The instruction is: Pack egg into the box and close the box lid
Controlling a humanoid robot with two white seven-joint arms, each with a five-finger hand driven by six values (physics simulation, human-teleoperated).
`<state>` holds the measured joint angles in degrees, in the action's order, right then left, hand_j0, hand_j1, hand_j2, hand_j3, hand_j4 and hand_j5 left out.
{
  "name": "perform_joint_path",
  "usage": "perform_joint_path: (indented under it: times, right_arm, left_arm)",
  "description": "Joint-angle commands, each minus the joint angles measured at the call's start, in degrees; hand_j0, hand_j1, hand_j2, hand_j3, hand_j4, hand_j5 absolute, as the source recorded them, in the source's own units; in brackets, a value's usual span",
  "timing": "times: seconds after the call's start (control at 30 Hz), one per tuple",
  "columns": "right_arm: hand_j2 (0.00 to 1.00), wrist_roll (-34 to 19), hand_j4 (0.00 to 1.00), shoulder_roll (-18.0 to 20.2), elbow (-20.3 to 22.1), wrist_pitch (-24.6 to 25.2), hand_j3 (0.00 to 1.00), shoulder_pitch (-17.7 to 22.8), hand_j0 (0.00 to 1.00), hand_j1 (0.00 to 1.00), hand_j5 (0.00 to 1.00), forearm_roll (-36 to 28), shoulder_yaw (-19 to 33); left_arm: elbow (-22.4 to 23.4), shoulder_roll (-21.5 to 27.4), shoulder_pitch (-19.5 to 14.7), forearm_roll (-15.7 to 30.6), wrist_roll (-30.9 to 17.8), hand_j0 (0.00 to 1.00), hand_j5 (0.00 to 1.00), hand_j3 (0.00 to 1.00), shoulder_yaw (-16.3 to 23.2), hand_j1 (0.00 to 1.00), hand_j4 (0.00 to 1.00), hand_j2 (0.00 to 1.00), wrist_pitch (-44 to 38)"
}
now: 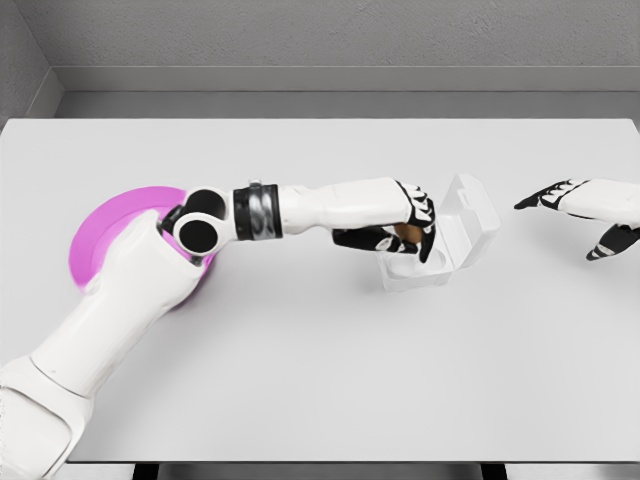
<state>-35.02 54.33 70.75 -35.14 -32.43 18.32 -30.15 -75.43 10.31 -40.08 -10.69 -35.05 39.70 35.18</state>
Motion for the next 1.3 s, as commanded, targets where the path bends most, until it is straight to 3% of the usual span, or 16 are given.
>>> perform_joint_path:
  times: [0.0, 0.1, 0.27, 0.93, 1.27]
  right_arm:
    - [1.00, 0.0, 1.00, 0.1, 0.0, 0.1, 1.00, 0.0, 1.00, 1.00, 1.00, -0.3, 0.0]
    - [1.00, 0.0, 1.00, 0.1, 0.1, 0.1, 1.00, 0.0, 1.00, 1.00, 1.00, -0.3, 0.0]
    - [1.00, 0.0, 1.00, 0.1, 0.1, 0.1, 1.00, 0.0, 1.00, 1.00, 1.00, -0.3, 0.0]
    - [1.00, 0.0, 1.00, -0.1, 0.0, 0.1, 1.00, 0.2, 1.00, 1.00, 1.00, -0.3, 0.0]
    - [1.00, 0.0, 1.00, -0.4, 0.0, 0.1, 1.00, 0.3, 1.00, 1.00, 1.00, -0.3, 0.0]
  left_arm:
    - [2.3, -1.2, 0.0, 1.4, 0.0, 0.34, 0.34, 0.34, 0.0, 0.34, 0.34, 0.34, -0.2]
    - [4.8, -1.8, -0.1, 2.6, 0.0, 0.34, 0.34, 0.34, 0.4, 0.34, 0.34, 0.34, -0.2]
    - [4.9, -1.8, 0.0, 6.5, 0.0, 0.34, 0.34, 0.34, 0.6, 0.34, 0.34, 0.34, -0.2]
    - [10.7, -4.2, 1.5, 7.7, 0.0, 0.34, 0.34, 0.34, 2.0, 0.34, 0.34, 0.34, -0.2]
    - [12.4, -3.6, 1.3, 10.6, 0.0, 0.34, 0.34, 0.34, 1.9, 0.34, 0.34, 0.34, -0.2]
